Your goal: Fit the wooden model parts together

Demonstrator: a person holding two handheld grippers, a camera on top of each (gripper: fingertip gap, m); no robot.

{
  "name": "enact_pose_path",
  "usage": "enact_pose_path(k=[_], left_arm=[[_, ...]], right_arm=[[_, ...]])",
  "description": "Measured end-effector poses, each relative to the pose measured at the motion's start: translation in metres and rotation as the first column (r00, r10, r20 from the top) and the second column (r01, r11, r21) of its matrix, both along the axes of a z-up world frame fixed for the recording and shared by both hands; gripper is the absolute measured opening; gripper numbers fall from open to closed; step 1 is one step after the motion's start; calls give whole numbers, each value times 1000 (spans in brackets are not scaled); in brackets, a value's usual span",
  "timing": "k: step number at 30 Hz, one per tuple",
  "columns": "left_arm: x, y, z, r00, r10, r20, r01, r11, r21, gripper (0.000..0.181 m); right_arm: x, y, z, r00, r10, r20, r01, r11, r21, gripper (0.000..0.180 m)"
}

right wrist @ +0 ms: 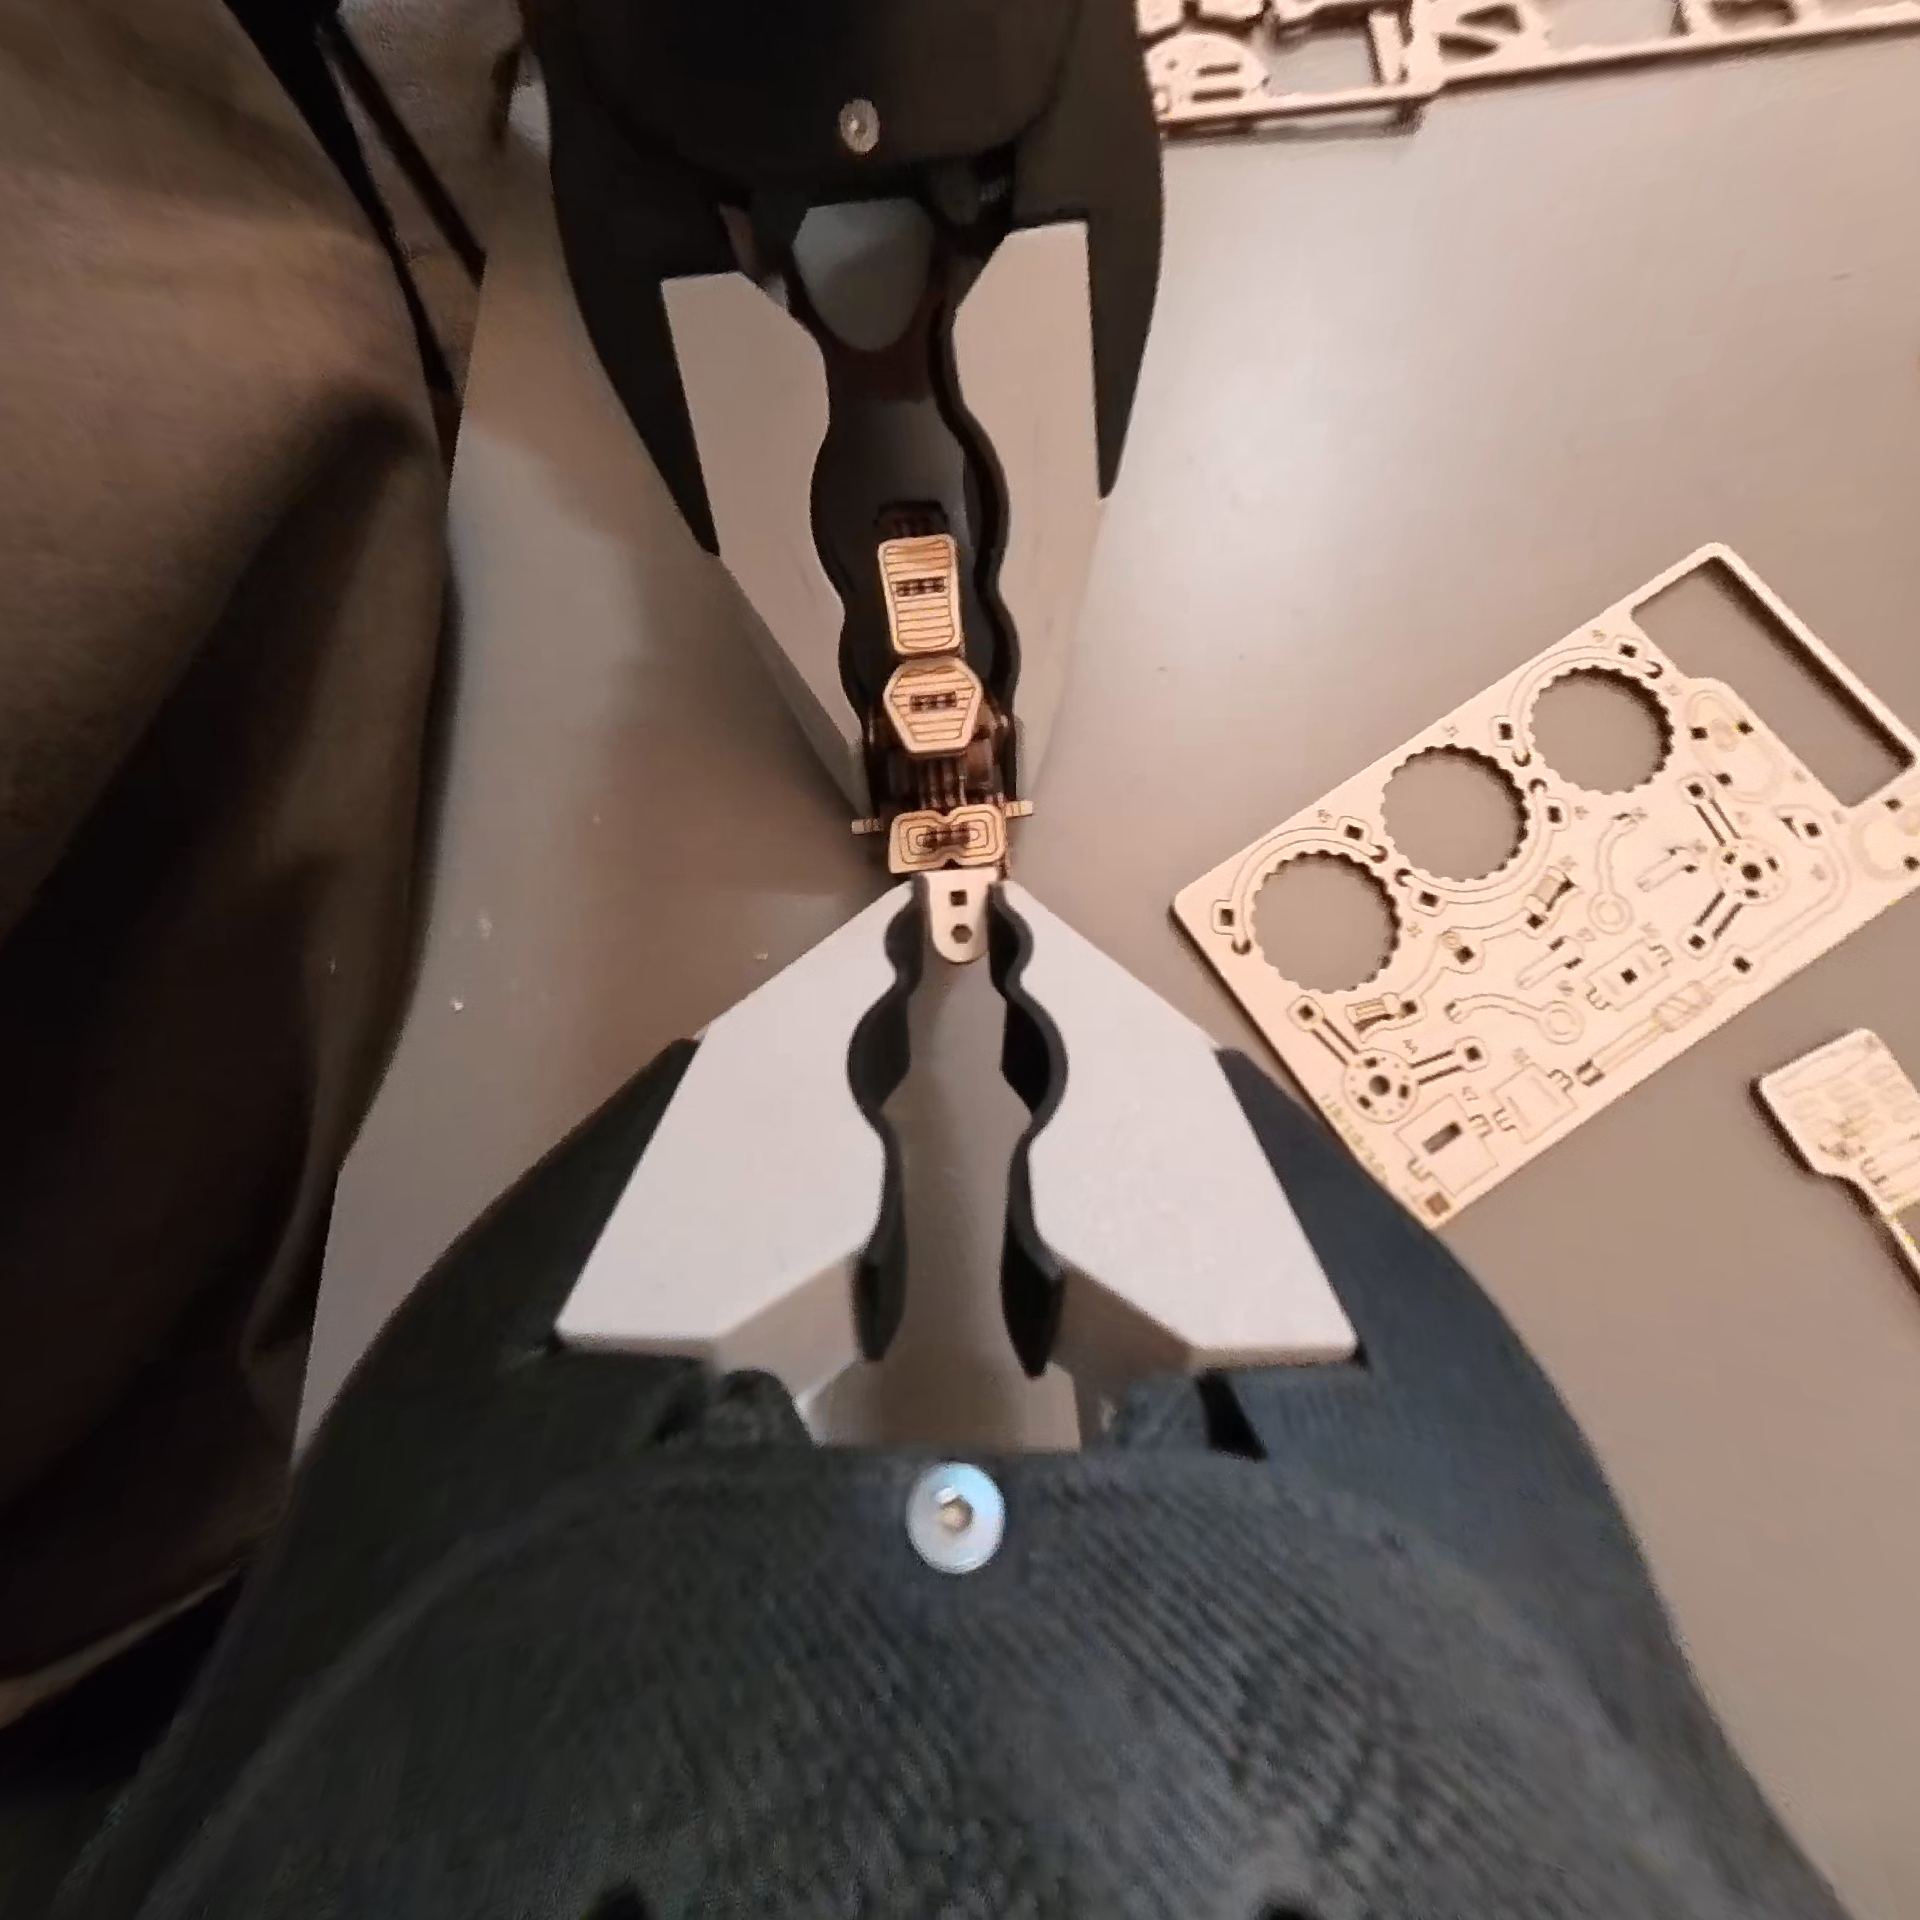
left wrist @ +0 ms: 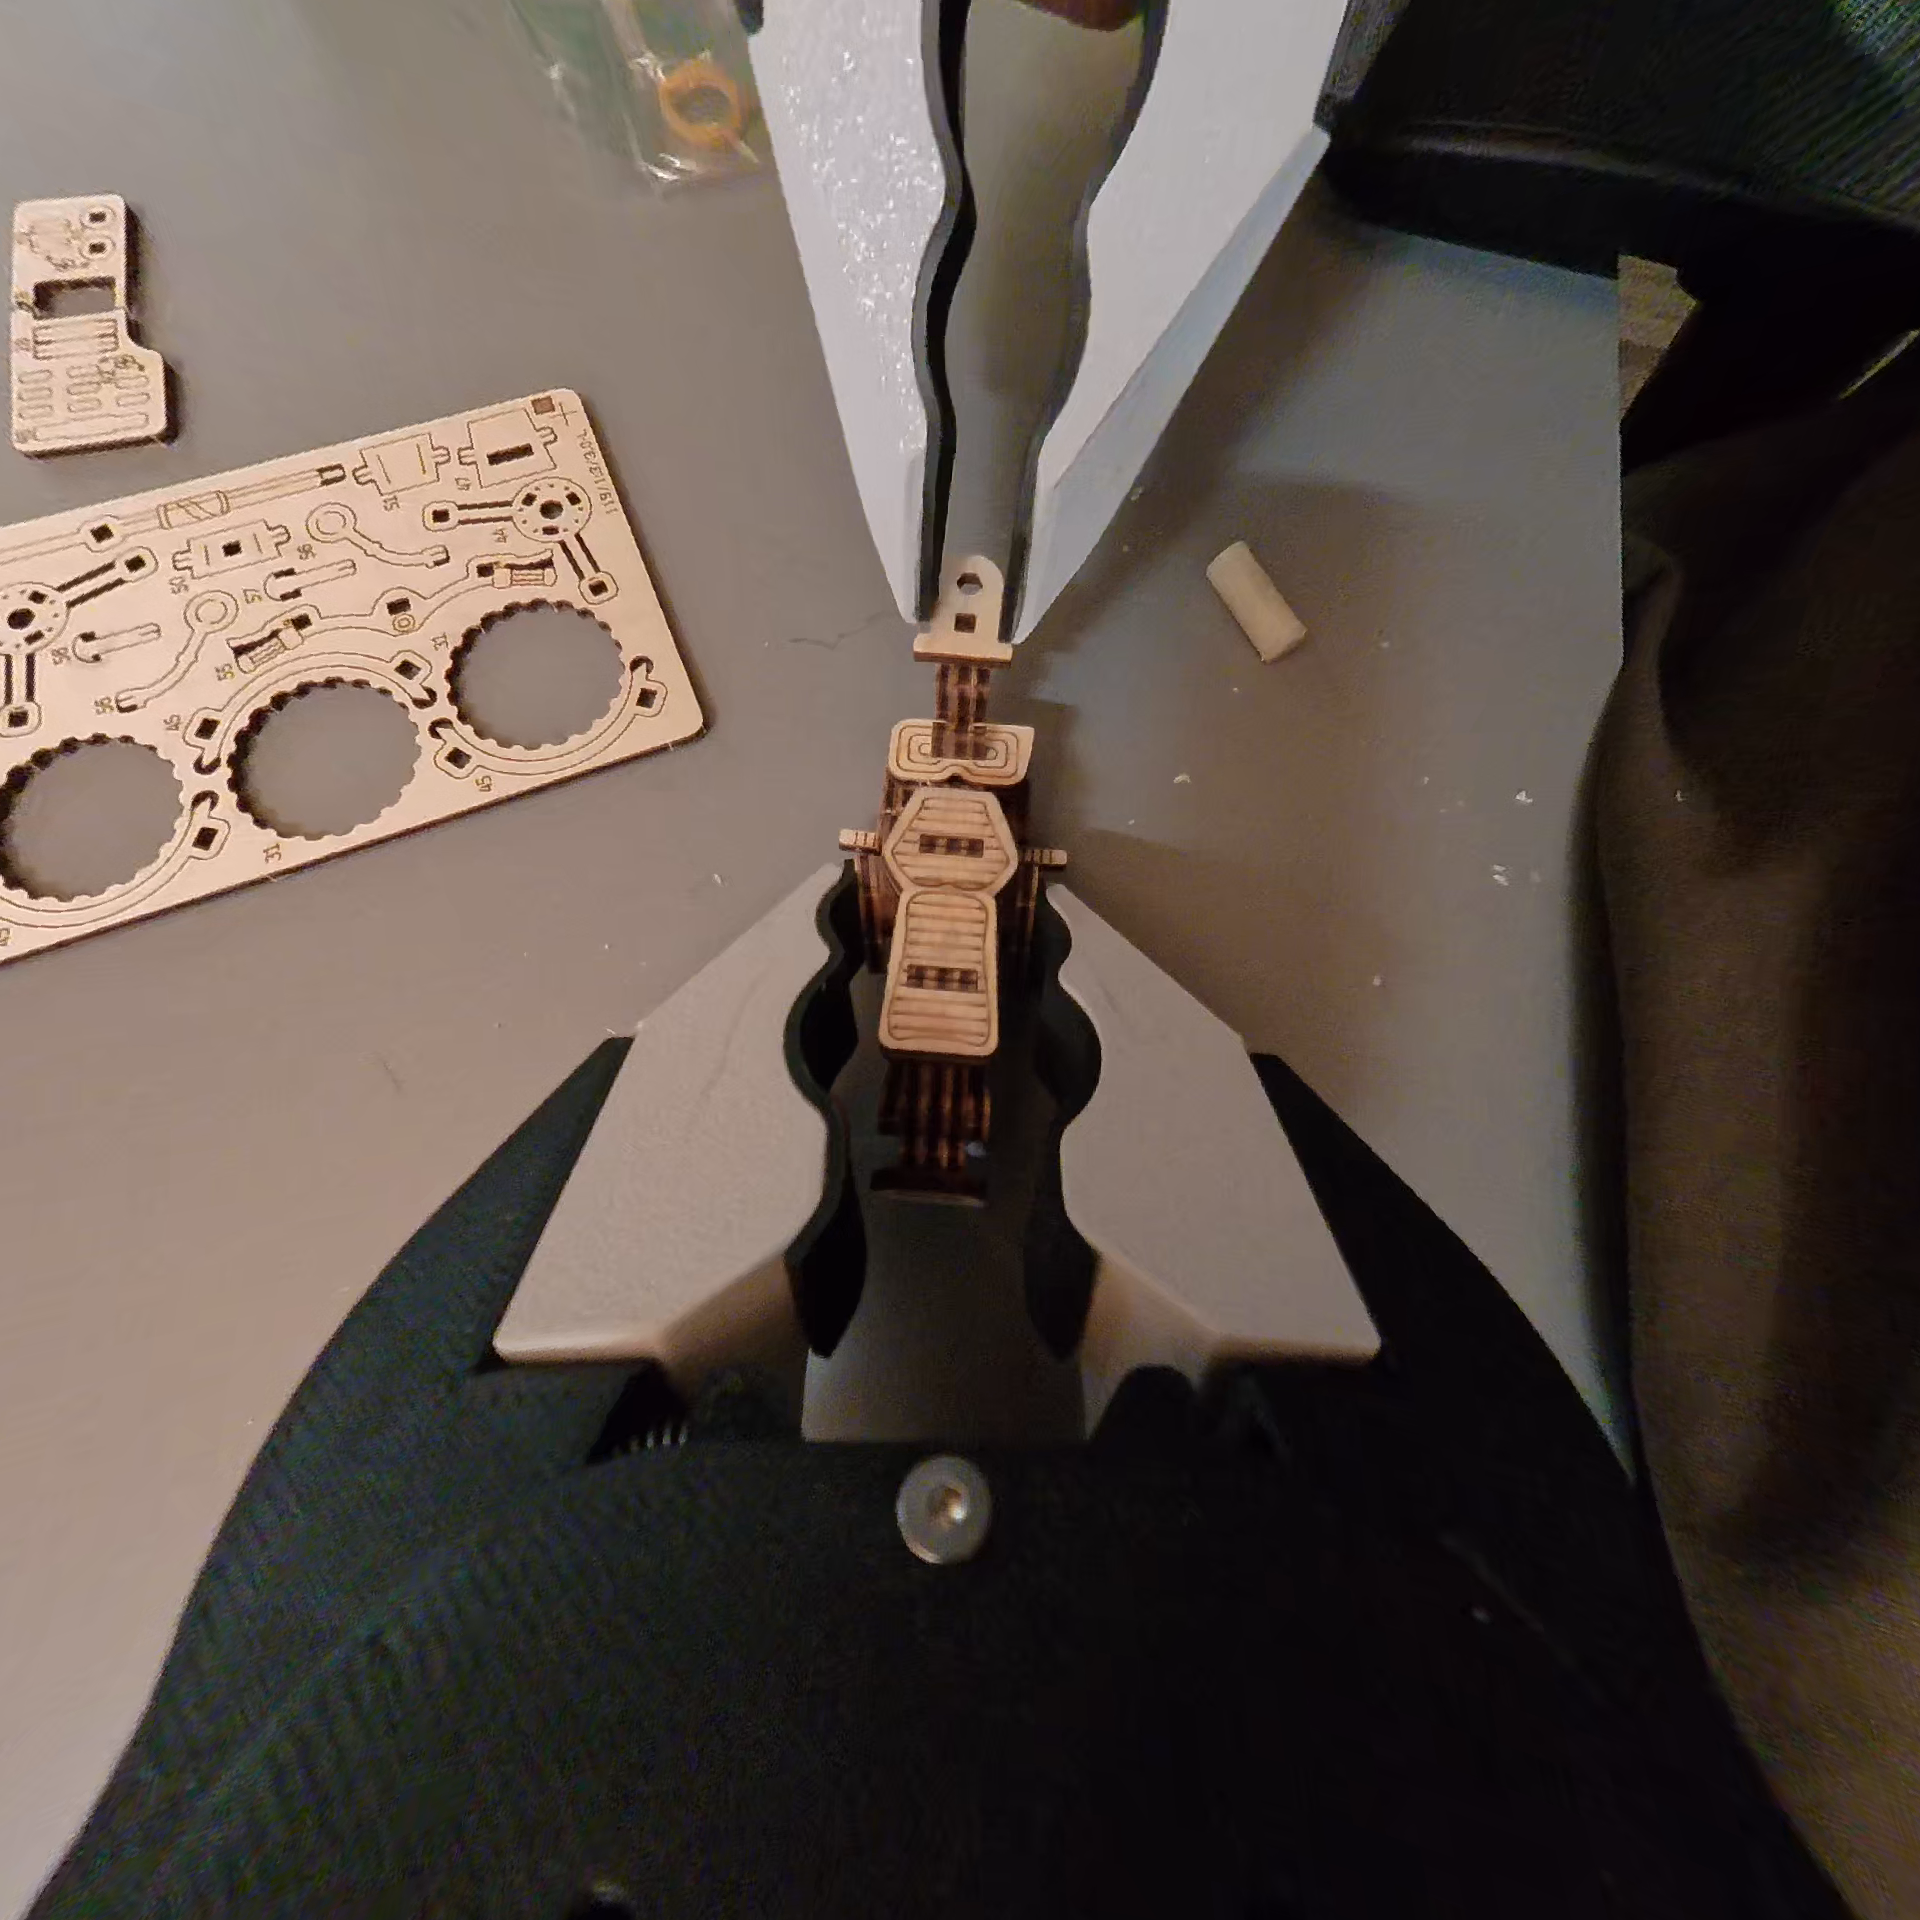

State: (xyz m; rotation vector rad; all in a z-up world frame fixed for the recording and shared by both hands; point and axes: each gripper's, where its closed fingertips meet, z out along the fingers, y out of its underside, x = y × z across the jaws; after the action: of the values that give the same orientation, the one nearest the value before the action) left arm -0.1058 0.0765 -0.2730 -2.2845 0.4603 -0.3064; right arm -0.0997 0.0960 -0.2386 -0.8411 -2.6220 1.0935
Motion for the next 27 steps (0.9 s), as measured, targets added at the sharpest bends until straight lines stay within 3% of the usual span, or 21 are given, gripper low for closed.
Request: enact_pose_path(k=[2, 4, 7, 11, 14, 17, 22, 27], left_arm=[[0, 0, 0, 1000, -4, 0, 4, 1000, 0, 29], [1, 0, 0, 1000, -5, -2, 5, 1000, 1, 29], [1, -1, 0, 1000, -7, 3, 7, 1000, -1, 29], [1, -1, 0, 1000, -6, 11, 6, 1000, -4, 29], [1, 0, 0, 1000, -4, 12, 4, 1000, -4, 29], [0, 0, 0, 1000, -3, 12, 3, 1000, -4, 29], [0, 0, 0, 1000, -2, 11, 2, 1000, -4, 29], [0, 0, 0, 1000, -1, 20, 1, 1000, -7, 29]], right_arm=[[0, 1, 0, 999, -38, -35, 37, 999, -5, 12], [-3, 5, 4, 994, -87, -67, 85, 996, -31, 26], [-2, 8, 13, 988, -143, -65, 133, 982, -136, 22], [-4, 8, 23, 971, -199, -134, 170, 964, -203, 0], [-7, 0, 29, 952, -257, -166, 207, 941, -270, 0], [-4, -1, 6, 957, -261, -123, 233, 951, -205, 0], [-9, 9, 47, 921, -347, -174, 261, 886, -383, 0], [-1, -2, 9, 949, -292, -118, 251, 928, -276, 0]])
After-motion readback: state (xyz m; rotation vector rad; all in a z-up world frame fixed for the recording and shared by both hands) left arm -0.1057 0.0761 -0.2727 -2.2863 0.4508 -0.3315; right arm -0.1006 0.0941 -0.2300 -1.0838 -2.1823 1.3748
